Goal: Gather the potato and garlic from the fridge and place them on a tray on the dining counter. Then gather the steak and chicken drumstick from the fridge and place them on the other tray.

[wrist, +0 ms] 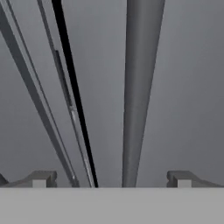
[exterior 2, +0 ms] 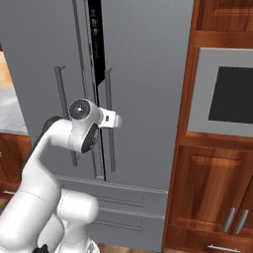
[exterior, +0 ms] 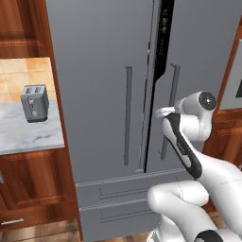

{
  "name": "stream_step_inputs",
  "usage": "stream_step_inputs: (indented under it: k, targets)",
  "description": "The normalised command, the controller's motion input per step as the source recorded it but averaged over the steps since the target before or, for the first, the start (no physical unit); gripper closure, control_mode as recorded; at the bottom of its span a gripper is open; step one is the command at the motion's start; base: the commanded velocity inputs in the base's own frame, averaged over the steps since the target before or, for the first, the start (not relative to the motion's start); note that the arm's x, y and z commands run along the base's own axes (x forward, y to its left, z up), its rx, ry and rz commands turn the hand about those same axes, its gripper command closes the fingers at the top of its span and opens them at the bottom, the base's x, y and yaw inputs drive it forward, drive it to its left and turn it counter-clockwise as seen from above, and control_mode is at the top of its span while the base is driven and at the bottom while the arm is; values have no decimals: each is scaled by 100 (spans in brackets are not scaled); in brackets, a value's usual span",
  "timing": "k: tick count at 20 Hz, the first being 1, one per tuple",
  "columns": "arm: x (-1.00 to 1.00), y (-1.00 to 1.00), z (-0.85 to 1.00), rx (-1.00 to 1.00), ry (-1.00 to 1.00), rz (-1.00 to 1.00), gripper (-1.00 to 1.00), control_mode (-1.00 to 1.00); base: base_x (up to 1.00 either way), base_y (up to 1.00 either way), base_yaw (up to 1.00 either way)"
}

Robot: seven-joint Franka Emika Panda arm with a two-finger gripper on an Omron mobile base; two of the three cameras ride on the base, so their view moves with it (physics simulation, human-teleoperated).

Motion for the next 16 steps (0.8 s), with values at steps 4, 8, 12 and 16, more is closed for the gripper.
stream_step_inputs:
  k: [4,8,12,16]
  targets:
    - [62,-27,-6,10,10,6,-100,-100,0,0,0]
    - [74,-5,-21,4,5,4,-100,-100,0,0,0]
    - [63,0,-19,1,-1,0,-100,-100,0,0,0]
    - [45,12,-24,1,-12,-5,100,-100,0,0,0]
